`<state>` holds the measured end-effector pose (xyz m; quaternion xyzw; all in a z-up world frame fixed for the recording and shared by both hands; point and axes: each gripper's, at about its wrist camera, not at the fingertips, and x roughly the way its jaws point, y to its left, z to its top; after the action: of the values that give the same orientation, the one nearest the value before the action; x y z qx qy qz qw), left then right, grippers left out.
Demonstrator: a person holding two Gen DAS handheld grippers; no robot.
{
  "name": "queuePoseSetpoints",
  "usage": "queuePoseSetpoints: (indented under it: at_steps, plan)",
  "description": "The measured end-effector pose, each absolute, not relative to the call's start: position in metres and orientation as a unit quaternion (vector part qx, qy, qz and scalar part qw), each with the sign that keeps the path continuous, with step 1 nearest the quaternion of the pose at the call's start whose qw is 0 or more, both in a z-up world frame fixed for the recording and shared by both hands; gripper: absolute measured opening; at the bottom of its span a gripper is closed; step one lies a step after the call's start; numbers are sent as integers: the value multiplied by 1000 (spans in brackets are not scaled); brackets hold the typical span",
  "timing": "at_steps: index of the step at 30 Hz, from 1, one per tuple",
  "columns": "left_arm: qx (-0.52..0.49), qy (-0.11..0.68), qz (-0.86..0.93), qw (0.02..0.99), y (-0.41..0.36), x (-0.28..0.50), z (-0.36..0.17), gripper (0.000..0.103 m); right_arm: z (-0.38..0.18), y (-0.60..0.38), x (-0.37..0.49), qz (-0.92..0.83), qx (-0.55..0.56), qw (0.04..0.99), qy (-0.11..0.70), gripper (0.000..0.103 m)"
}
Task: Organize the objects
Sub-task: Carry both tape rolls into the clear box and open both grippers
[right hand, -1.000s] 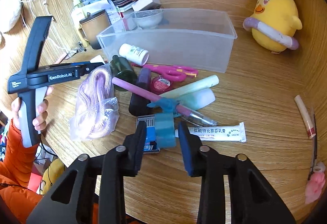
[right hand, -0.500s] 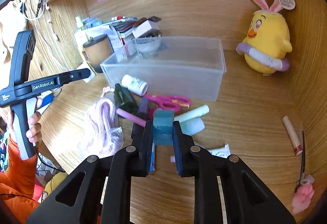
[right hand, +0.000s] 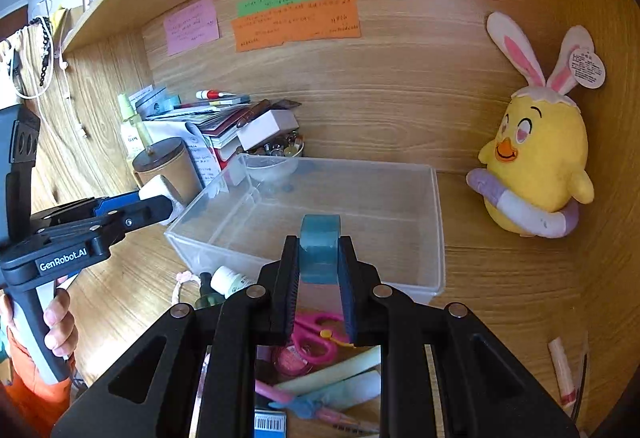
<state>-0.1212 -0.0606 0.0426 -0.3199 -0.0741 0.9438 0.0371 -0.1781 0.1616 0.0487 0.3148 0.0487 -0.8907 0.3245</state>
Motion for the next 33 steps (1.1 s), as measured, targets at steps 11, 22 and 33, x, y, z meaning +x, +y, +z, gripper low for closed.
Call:
queuePoseSetpoints:
  at_steps: [11,22,33]
  plan:
    - [-399,-63,914,38,-56,-175,18,40,20,140,-225,-868,378,315,70,17]
    - [-422,-32,906,28,-44,-187,0,40,11,133,-234,-862,388,314,92,17]
    - [-411,-36,911,22,-39,-174,10,61,24,137,-218,-871,365,314,103,32]
